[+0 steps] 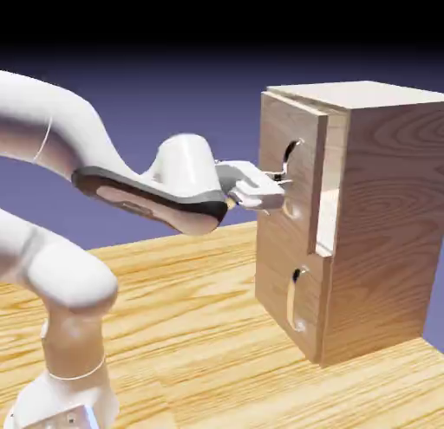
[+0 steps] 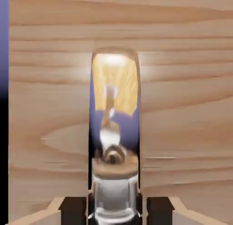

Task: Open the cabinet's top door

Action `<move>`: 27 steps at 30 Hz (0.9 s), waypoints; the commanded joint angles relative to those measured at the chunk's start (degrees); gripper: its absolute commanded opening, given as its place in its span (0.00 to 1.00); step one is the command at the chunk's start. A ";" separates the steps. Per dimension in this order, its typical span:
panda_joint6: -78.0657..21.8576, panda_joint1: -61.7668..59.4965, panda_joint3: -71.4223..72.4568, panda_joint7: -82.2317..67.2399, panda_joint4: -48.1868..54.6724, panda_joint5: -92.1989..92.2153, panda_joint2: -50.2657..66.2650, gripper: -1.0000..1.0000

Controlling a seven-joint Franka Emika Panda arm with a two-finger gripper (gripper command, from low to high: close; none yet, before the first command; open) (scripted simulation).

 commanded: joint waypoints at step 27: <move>-31.34 0.06 41.20 -22.87 -8.76 67.53 -9.68 0.00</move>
